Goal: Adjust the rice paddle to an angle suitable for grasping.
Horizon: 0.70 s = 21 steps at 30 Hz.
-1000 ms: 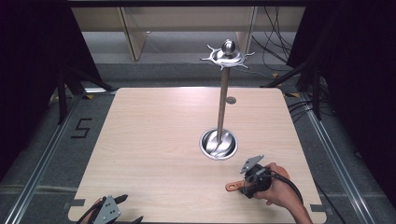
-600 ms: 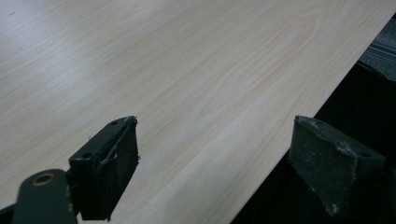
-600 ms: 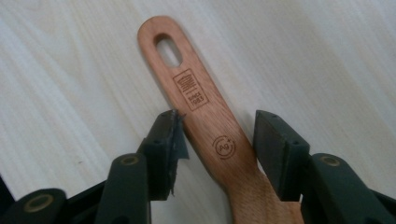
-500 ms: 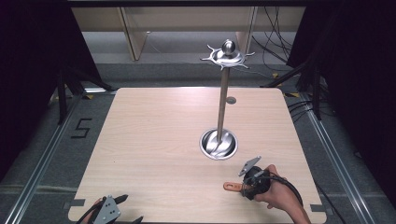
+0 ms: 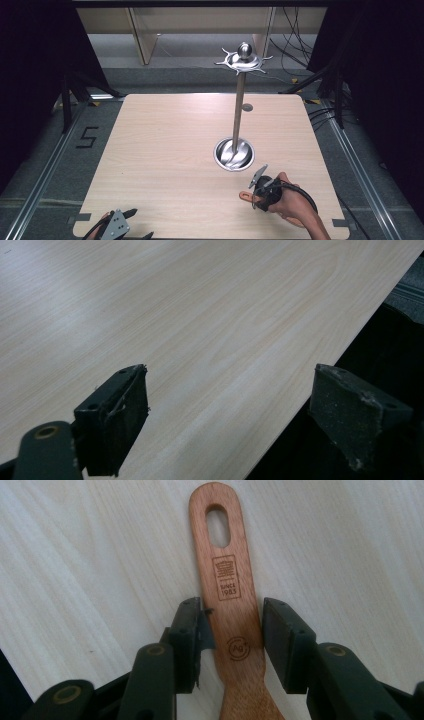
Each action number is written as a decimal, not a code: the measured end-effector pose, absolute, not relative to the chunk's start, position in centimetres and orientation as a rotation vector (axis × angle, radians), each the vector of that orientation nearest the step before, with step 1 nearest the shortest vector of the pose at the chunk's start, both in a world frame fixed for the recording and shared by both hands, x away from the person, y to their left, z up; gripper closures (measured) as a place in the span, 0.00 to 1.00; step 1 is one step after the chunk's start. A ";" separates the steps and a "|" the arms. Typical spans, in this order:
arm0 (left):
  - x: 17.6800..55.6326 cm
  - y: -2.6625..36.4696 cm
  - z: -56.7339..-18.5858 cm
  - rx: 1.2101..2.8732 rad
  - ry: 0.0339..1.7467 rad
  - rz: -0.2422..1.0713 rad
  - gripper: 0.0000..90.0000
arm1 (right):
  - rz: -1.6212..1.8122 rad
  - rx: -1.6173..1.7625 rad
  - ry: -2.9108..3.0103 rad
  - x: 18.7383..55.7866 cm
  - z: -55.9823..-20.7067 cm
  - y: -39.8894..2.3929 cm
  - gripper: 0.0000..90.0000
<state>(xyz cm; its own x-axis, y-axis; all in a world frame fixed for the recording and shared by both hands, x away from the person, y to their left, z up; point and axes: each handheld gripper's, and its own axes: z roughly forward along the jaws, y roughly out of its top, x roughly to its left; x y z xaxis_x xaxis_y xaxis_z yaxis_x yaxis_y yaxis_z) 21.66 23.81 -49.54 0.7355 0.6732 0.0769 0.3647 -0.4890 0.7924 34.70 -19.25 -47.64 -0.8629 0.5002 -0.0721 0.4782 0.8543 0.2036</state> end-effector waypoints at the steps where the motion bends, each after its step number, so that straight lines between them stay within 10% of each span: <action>1: 21.7 23.8 -49.5 2.127 0.780 0.487 0.17 | 0.269 0.759 2.914 34.8 -47.7 -19.1 0.68; 21: 21.8 23.9 -49.5 2.154 0.759 0.511 0.17 | 0.242 0.772 2.935 35.3 -47.6 -19.2 0.73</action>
<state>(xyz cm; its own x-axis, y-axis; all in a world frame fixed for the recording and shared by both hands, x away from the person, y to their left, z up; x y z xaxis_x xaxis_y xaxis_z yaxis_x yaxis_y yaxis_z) 21.75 23.93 -49.47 0.7407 0.6630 0.1080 0.3492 -0.5174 0.7813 35.32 -19.22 -47.62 -0.8671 0.4953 -0.0532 0.4799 0.8592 0.1776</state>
